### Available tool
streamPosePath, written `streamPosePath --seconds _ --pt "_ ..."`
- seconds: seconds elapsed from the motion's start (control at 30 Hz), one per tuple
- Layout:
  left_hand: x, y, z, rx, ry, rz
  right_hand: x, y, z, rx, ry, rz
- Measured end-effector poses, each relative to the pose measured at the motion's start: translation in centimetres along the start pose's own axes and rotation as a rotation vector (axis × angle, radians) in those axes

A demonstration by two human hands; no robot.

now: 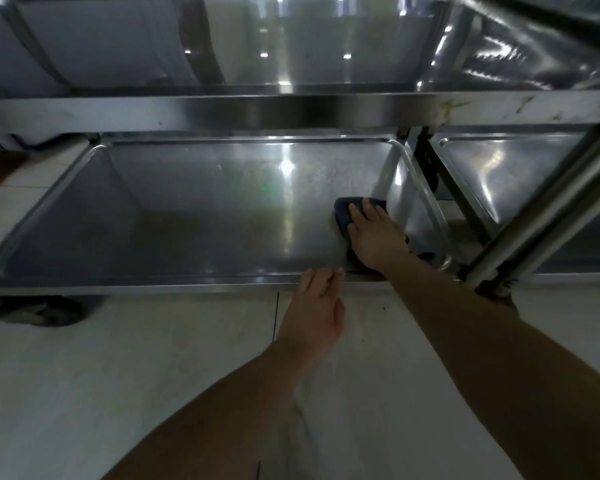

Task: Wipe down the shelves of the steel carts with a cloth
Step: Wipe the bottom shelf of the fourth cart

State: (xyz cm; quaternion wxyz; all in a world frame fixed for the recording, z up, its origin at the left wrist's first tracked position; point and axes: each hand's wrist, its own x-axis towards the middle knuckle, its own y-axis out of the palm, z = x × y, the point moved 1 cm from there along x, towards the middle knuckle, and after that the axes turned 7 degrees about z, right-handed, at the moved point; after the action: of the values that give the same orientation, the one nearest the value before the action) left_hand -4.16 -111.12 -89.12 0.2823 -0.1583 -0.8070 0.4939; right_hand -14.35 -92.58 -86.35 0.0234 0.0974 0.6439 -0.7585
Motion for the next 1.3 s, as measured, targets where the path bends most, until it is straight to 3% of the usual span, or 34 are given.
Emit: streamPosePath --seconds 0.1,0.3,0.47,0.9,1.07,1.3 --pt "-0.9 -1.0 0.8 -0.05 0.015 0.048 -2.6 0.7 -0.2 -0.012 0.015 0.006" --pt "-3.4 -2.5 3.4 0.11 -0.114 0.102 -5.8 1.2 1.8 0.017 0.131 -0.015" --pt "-3.9 -2.5 4.7 0.129 -0.061 0.087 -5.9 2.1 3.6 -0.022 0.071 -0.013" --pt "-3.5 -1.7 5.5 0.157 0.03 0.1 5.0 -0.2 3.1 0.032 0.137 -0.03" --pt "-3.0 -2.2 5.5 0.14 0.047 0.112 5.5 -0.4 5.7 -0.012 0.029 -0.002" --pt "-2.3 -5.9 7.9 0.244 0.232 0.428 0.0 1.3 6.0 -0.059 0.036 0.011"
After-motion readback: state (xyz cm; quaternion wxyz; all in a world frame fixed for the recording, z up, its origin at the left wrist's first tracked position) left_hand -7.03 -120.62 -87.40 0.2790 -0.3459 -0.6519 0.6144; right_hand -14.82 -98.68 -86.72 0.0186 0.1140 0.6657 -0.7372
